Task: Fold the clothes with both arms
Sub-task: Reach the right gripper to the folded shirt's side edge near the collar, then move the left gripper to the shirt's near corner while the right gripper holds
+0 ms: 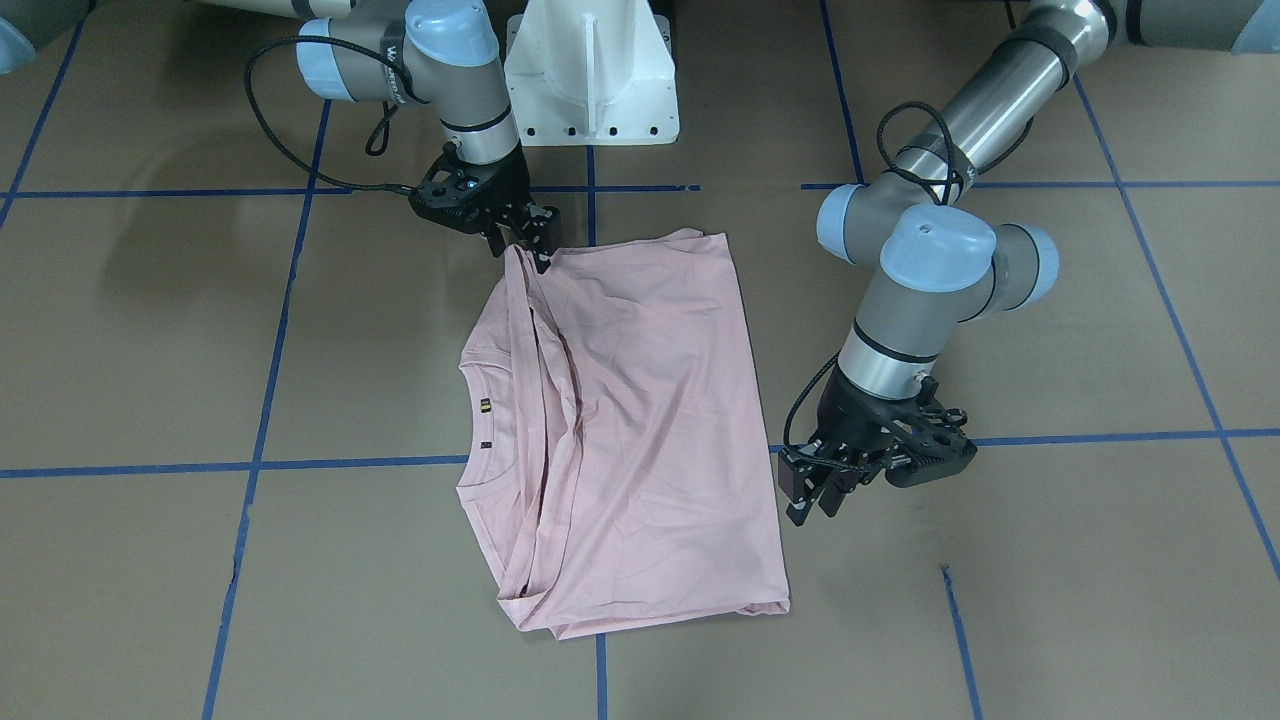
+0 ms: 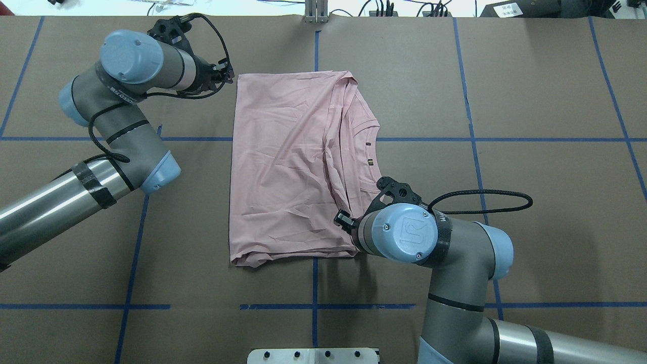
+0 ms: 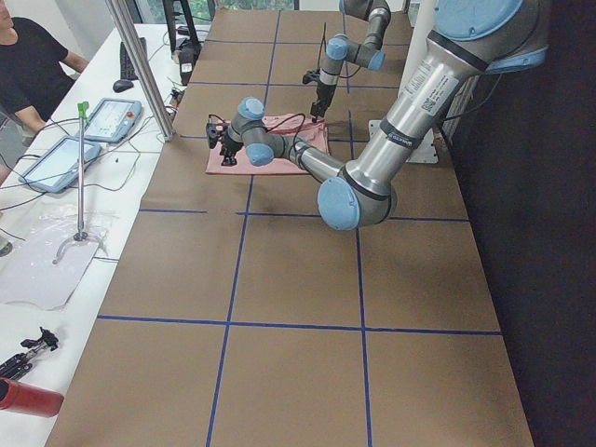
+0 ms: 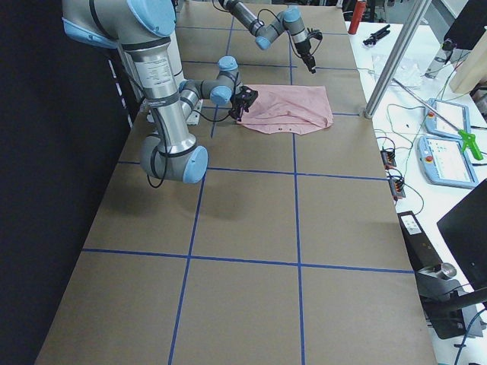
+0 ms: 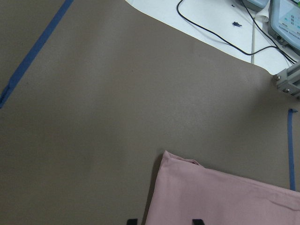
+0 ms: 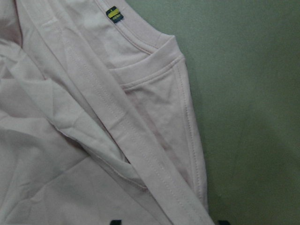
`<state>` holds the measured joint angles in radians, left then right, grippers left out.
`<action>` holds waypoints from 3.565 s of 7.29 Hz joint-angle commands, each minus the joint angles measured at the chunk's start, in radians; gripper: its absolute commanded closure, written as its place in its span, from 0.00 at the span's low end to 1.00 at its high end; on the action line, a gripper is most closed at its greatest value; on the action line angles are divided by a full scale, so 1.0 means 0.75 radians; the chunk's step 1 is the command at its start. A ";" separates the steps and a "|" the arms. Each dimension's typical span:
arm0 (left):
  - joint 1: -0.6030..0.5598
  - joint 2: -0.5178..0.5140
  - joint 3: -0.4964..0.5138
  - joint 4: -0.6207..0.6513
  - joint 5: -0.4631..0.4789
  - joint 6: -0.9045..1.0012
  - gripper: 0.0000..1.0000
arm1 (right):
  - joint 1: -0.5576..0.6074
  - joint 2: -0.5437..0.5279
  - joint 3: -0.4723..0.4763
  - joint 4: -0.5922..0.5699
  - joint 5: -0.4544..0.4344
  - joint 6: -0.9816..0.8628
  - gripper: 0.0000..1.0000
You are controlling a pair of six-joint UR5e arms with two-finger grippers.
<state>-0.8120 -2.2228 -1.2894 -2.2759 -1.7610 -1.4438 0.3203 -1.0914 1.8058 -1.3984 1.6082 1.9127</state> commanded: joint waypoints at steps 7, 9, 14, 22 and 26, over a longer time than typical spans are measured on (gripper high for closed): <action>0.001 0.000 -0.003 -0.001 0.000 -0.004 0.50 | -0.006 0.013 -0.068 -0.005 0.001 -0.022 0.77; -0.001 0.002 -0.003 0.001 0.000 -0.004 0.50 | -0.006 0.021 -0.066 -0.005 0.001 -0.045 1.00; 0.009 0.145 -0.264 0.022 -0.063 -0.089 0.50 | 0.011 -0.003 0.001 -0.015 0.018 -0.059 1.00; 0.708 0.528 -0.889 0.406 0.214 -0.760 0.42 | -0.049 -0.132 0.165 -0.017 0.011 -0.057 1.00; 0.768 0.454 -0.864 0.545 0.219 -0.760 0.47 | -0.049 -0.150 0.173 -0.015 0.016 -0.057 1.00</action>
<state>-0.2412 -1.8842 -1.9391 -1.8782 -1.5977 -2.0144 0.2847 -1.1946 1.9342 -1.4110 1.6193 1.8699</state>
